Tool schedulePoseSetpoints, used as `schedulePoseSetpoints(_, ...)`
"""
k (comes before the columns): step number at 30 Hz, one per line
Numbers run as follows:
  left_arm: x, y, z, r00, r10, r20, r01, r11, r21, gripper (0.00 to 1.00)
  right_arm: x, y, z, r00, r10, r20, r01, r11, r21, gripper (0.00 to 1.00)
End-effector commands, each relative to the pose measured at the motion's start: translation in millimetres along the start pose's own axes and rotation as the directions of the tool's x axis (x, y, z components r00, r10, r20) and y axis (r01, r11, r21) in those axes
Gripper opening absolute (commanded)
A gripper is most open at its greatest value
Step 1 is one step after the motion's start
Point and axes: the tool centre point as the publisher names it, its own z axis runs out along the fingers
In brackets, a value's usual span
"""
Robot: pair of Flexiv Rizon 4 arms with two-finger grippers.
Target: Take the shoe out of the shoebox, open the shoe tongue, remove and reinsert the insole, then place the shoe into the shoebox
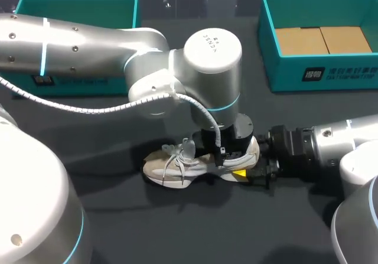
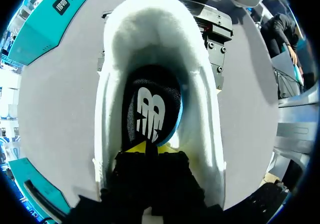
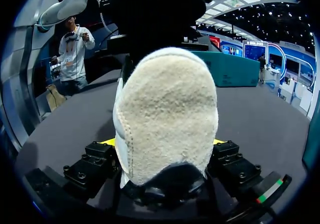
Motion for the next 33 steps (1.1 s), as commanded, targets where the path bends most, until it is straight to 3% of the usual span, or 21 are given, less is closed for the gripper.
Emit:
schedulePoseSetpoints(1,-9.8,19,-5,1.0,-0.007,-0.029,0.01,0.994,0.107,0.0,1.4,1.1,2,1.0,0.001,0.0,-0.001,1.0,0.008,0.0)
schedulePoseSetpoints(11,-7.2,20,-30,0.991,-0.011,-0.132,0.043,0.969,0.244,0.0,1.4,1.1,2,1.0,0.001,0.0,-0.001,1.0,0.008,0.0)
schedulePoseSetpoints(25,4.0,30,-57,0.983,0.024,-0.182,0.055,0.909,0.414,0.0,1.4,1.1,2,1.0,0.001,0.0,-0.001,1.0,0.008,0.0)
schedulePoseSetpoints(33,-0.4,7,-69,0.984,0.019,-0.178,0.067,0.885,0.461,0.0,1.4,1.1,2,1.0,0.001,0.0,-0.001,1.0,0.008,0.0)
